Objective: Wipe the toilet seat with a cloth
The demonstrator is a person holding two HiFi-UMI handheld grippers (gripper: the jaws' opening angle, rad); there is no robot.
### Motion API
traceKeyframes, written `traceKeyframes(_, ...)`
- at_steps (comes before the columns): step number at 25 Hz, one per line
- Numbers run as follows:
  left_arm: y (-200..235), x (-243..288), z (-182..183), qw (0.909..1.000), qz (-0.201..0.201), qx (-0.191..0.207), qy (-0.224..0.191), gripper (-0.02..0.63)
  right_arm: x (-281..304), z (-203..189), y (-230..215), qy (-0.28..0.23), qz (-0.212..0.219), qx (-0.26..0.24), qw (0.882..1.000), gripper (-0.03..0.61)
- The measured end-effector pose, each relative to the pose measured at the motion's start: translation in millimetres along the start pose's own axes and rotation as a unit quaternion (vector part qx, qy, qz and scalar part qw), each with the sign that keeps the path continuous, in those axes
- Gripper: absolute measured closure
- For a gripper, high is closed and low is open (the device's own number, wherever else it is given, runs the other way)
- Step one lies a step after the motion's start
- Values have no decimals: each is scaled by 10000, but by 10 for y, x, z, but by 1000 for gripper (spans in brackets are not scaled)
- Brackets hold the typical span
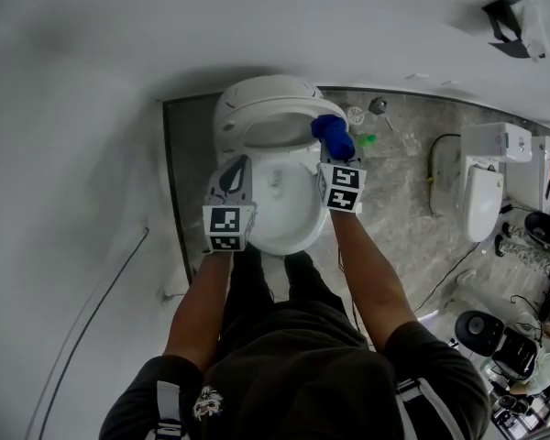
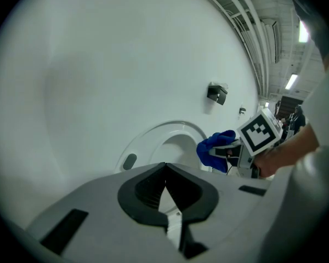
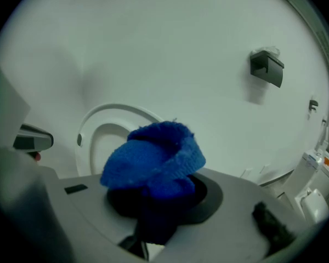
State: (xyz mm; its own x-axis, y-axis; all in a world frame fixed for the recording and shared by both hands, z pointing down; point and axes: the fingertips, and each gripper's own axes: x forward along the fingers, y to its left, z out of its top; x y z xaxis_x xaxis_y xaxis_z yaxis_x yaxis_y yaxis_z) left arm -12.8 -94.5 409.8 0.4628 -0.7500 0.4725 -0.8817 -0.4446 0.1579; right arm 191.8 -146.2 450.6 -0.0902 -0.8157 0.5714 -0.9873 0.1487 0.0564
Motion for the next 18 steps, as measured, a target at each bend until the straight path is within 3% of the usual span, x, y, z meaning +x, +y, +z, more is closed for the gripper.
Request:
traceKeyframes(9,-41,85,-268,9998,-69,-21,210,604,114,-698,-124,643,-71,-142,9978,486)
traceKeyframes(18,167,51,-642,9989,126,-64,446,604,285,-1376,-14,1267,19,-410,9911,486)
